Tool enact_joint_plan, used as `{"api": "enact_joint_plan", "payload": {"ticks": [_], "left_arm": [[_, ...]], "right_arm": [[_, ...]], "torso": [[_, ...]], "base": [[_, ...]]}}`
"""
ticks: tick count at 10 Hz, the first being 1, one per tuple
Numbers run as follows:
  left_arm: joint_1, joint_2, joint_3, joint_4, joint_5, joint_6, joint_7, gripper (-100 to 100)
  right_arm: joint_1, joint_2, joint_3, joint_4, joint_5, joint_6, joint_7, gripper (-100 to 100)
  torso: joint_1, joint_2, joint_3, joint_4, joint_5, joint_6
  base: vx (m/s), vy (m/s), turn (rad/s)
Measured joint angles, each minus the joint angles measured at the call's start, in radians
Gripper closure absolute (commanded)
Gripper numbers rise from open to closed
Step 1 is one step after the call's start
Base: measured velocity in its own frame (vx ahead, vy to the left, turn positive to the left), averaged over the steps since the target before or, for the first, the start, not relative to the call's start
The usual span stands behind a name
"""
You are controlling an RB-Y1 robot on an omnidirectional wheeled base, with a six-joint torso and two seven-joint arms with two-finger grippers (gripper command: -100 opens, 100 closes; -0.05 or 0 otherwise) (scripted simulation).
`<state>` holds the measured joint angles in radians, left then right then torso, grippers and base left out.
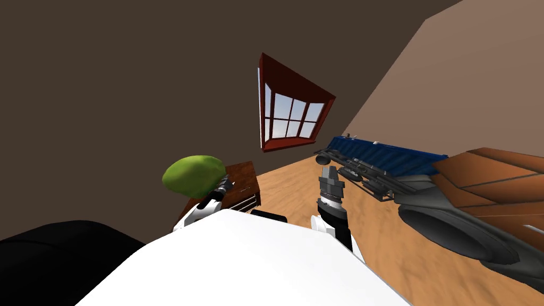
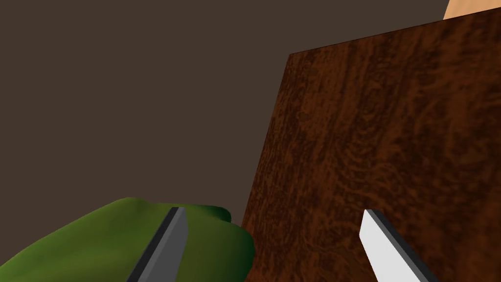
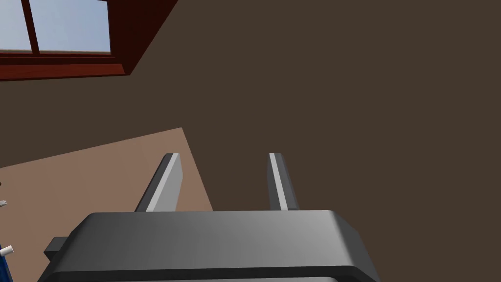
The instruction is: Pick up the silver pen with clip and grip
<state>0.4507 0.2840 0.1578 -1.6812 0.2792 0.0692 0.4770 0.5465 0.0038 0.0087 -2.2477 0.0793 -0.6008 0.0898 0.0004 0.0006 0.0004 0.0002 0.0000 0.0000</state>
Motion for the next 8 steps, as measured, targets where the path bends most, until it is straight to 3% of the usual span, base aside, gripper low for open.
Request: {"api": "enact_joint_plan", "payload": {"ticks": [2, 3, 6, 8], "left_arm": [[-0.023, 0.008, 0.011, 0.064, 0.017, 0.042, 0.024, -100], [-0.018, 0.021, 0.020, 0.082, 0.038, 0.074, 0.047, -100], [-0.027, 0.012, 0.032, 0.149, 0.048, 0.126, 0.069, -100], [-0.051, 0.040, 0.036, 0.221, 0.079, 0.162, 0.095, -100]], "right_arm": [[0.000, 0.000, 0.000, 0.000, 0.000, 0.000, 0.000, 0], [0.000, 0.000, 0.000, 0.000, 0.000, 0.000, 0.000, 0], [0.000, 0.000, 0.000, 0.000, 0.000, 0.000, 0.000, 0], [0.000, 0.000, 0.000, 0.000, 0.000, 0.000, 0.000, 0]], "torso": [[0.000, 0.000, 0.000, 0.000, 0.000, 0.000], [0.001, 0.000, 0.000, 0.000, 0.000, 0.000], [0.000, 0.000, 0.000, 0.000, 0.000, 0.000], [0.001, 0.000, 0.000, 0.000, 0.000, 0.000]], "base": [[-0.008, 0.000, -0.362], [-0.007, 0.011, -0.203], [-0.005, 0.004, -0.160], [-0.008, 0.012, -0.250]]}}
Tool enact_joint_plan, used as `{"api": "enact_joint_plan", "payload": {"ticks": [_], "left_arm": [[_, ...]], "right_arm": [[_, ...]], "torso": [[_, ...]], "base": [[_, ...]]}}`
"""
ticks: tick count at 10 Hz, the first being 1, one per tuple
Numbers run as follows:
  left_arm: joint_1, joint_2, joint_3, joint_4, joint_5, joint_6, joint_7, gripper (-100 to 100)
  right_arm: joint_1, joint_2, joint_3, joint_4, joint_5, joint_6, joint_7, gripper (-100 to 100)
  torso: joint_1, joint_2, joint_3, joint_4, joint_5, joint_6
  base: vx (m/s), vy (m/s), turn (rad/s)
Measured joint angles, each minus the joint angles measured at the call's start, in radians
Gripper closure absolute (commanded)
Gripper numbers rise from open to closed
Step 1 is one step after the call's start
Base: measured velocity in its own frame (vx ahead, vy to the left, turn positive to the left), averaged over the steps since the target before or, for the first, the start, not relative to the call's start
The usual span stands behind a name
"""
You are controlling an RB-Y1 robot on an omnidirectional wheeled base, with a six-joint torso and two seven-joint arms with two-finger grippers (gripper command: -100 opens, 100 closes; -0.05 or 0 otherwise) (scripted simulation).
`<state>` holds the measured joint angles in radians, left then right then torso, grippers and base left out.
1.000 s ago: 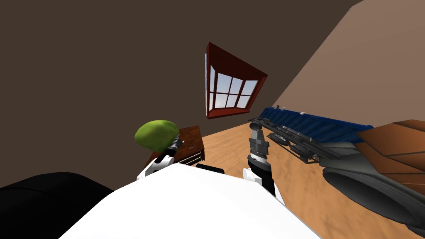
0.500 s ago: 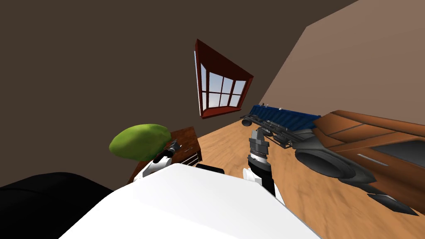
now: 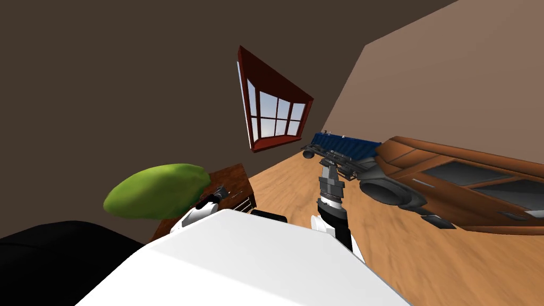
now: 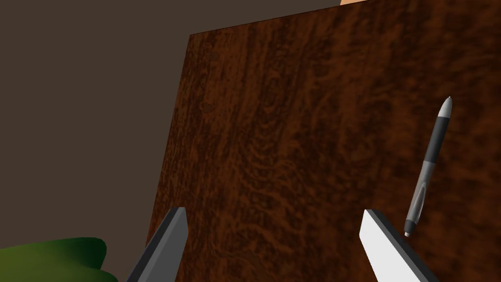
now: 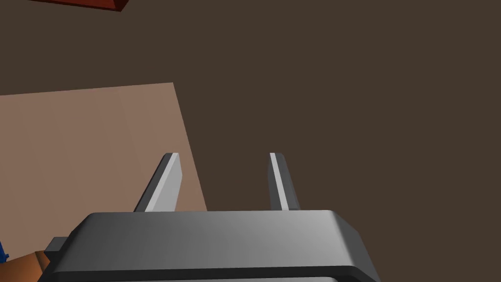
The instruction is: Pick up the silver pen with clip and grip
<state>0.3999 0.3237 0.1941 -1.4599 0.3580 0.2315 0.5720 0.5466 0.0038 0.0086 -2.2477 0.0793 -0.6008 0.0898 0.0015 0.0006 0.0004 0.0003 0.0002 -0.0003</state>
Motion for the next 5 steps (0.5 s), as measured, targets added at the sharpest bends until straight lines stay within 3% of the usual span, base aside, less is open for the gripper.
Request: {"api": "enact_joint_plan", "payload": {"ticks": [3, 5], "left_arm": [[-0.009, 0.015, 0.018, 0.055, 0.035, 0.088, 0.039, -100], [-0.030, 0.030, 0.020, 0.127, 0.062, 0.129, 0.059, -100]], "right_arm": [[0.000, 0.000, 0.000, 0.000, 0.000, 0.000, 0.000, 0], [0.000, 0.000, 0.000, 0.000, 0.000, 0.000, 0.000, 0]], "torso": [[0.001, 0.000, 0.000, 0.000, 0.000, 0.000], [0.001, 0.000, 0.000, 0.000, 0.000, 0.000]], "base": [[-0.012, 0.020, -0.299], [-0.019, 0.025, -0.354]]}}
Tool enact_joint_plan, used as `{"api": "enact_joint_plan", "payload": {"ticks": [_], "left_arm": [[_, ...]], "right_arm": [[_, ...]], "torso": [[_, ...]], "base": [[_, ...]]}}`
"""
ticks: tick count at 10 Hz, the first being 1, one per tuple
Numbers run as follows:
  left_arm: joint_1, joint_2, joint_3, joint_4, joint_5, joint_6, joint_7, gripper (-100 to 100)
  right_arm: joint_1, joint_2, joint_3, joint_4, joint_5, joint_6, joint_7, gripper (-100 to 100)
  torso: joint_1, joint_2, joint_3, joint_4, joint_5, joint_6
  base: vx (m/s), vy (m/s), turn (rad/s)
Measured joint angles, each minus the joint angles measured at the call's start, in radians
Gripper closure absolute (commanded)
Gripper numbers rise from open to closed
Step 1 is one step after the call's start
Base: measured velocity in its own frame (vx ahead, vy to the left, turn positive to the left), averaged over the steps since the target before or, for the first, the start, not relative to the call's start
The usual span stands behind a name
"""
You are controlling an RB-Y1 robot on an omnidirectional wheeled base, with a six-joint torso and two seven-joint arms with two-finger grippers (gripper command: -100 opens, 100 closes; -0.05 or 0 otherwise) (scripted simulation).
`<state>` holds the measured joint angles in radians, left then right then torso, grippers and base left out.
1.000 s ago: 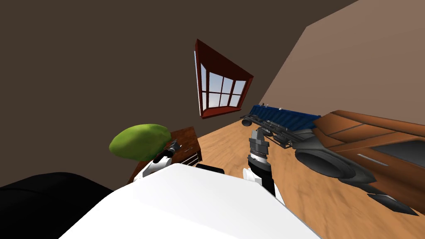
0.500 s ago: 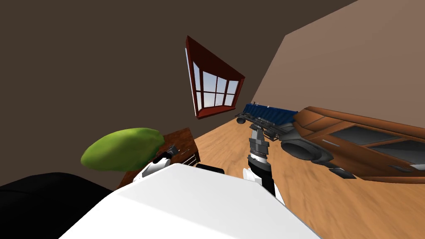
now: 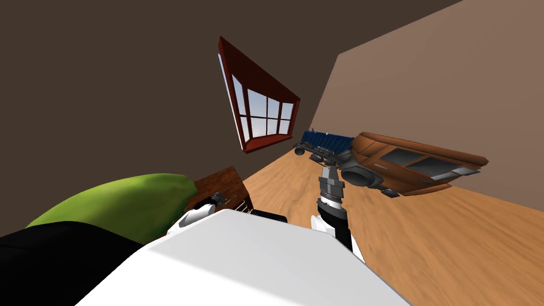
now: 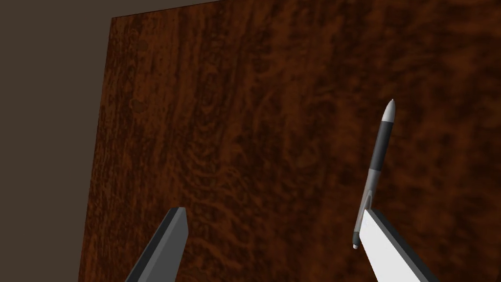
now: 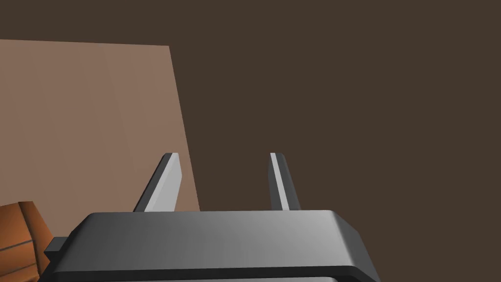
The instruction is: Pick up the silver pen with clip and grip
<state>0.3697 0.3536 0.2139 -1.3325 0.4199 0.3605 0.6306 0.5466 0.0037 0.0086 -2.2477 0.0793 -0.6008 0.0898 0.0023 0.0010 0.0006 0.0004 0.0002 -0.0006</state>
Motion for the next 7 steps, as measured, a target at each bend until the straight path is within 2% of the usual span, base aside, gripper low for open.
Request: {"api": "enact_joint_plan", "payload": {"ticks": [1, 2, 3, 5, 7], "left_arm": [[-0.022, 0.001, 0.004, 0.051, 0.010, 0.023, 0.013, -100], [-0.011, -0.002, 0.008, 0.054, 0.013, 0.048, 0.022, -100], [-0.018, 0.012, 0.013, 0.073, 0.029, 0.086, 0.033, -100], [-0.029, 0.026, 0.013, 0.127, 0.056, 0.122, 0.044, -100], [-0.045, 0.032, 0.015, 0.181, 0.074, 0.163, 0.060, -100]], "right_arm": [[0.000, 0.000, 0.000, 0.000, 0.000, 0.000, 0.000, 0], [0.000, 0.000, 0.000, 0.000, 0.000, 0.000, 0.000, 0], [0.000, 0.000, 0.000, 0.000, 0.000, 0.000, 0.000, 0], [0.000, 0.000, 0.000, 0.000, 0.000, 0.000, 0.000, 0], [0.000, 0.000, 0.000, 0.000, 0.000, 0.000, 0.000, 0]], "torso": [[0.001, 0.000, 0.000, 0.000, 0.000, 0.000], [0.000, 0.000, 0.000, 0.000, 0.000, -0.001], [0.000, 0.000, 0.000, 0.000, 0.000, 0.000], [0.000, 0.000, 0.000, 0.000, 0.000, 0.000], [0.001, 0.000, 0.000, 0.000, 0.000, -0.002]], "base": [[-0.018, 0.027, -0.179], [-0.019, 0.017, -0.262], [-0.016, 0.020, -0.149], [-0.028, 0.028, -0.361], [-0.022, 0.029, -0.191]]}}
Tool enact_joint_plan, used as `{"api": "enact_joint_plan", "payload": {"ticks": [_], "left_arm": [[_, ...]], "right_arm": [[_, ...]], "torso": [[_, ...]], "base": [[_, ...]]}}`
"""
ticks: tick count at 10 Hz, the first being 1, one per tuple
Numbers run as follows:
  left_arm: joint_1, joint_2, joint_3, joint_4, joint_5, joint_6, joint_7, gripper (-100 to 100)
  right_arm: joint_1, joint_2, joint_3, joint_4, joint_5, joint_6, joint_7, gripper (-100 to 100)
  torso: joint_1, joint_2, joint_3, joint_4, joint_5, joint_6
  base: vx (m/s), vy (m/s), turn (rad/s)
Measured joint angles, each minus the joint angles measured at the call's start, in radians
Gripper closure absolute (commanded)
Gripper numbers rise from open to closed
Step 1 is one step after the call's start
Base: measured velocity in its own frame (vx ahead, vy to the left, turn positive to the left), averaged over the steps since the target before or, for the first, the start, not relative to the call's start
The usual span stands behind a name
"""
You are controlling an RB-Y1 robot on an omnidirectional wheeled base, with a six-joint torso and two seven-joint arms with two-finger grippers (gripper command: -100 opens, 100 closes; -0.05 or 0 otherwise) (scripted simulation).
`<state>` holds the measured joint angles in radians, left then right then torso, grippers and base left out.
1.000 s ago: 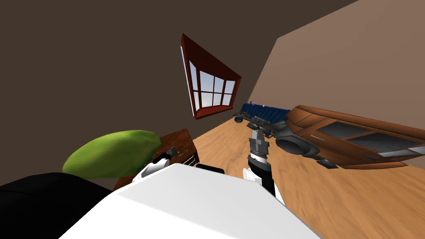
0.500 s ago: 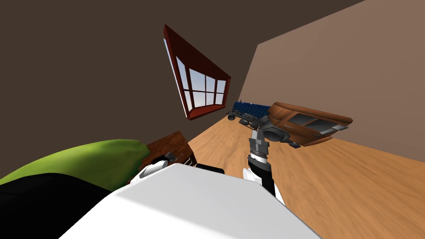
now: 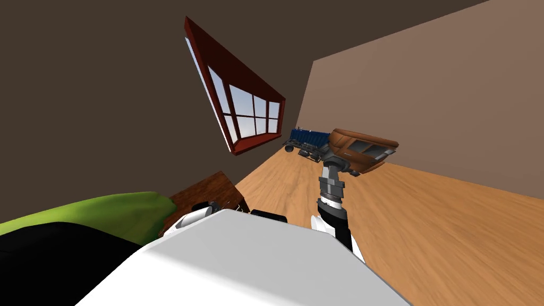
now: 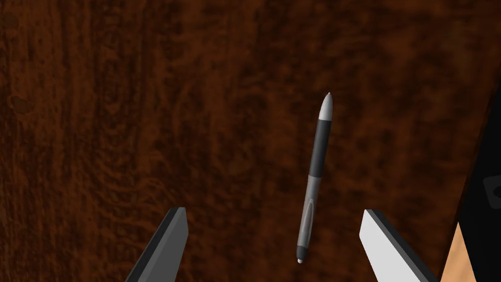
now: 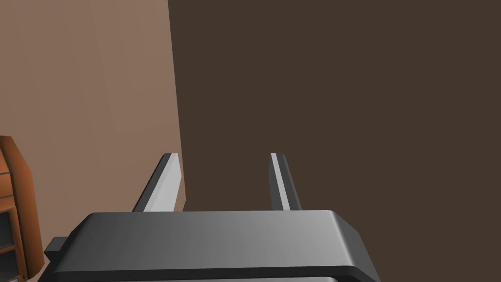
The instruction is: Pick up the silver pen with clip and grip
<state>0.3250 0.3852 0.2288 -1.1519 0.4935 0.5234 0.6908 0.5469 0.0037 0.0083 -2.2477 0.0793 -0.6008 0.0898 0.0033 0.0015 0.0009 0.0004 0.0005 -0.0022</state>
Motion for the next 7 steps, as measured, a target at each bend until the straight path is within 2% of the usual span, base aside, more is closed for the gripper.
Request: {"api": "enact_joint_plan", "payload": {"ticks": [1, 3, 5, 7], "left_arm": [[-0.002, 0.000, 0.004, 0.014, 0.001, 0.028, 0.012, -100], [-0.024, 0.014, 0.003, 0.068, 0.024, 0.059, 0.019, -100], [-0.039, 0.026, 0.004, 0.109, 0.042, 0.103, 0.032, -100], [-0.048, 0.040, 0.005, 0.146, 0.064, 0.150, 0.044, -100]], "right_arm": [[0.000, 0.000, 0.000, 0.000, 0.000, 0.000, 0.000, 0], [0.000, 0.000, 0.000, 0.000, 0.000, 0.000, 0.000, 0], [0.000, 0.000, 0.000, 0.000, 0.000, 0.000, 0.000, 0], [0.000, 0.000, 0.000, 0.000, 0.000, 0.000, 0.000, 0]], "torso": [[-0.001, 0.000, 0.000, 0.000, 0.000, 0.001], [-0.001, 0.000, 0.000, 0.000, 0.000, 0.001], [0.000, 0.000, 0.000, 0.000, 0.000, 0.000], [0.000, 0.001, 0.000, 0.000, 0.000, 0.001]], "base": [[-0.017, 0.020, -0.116], [-0.029, 0.027, -0.316], [-0.030, 0.028, -0.146], [-0.045, 0.035, -0.318]]}}
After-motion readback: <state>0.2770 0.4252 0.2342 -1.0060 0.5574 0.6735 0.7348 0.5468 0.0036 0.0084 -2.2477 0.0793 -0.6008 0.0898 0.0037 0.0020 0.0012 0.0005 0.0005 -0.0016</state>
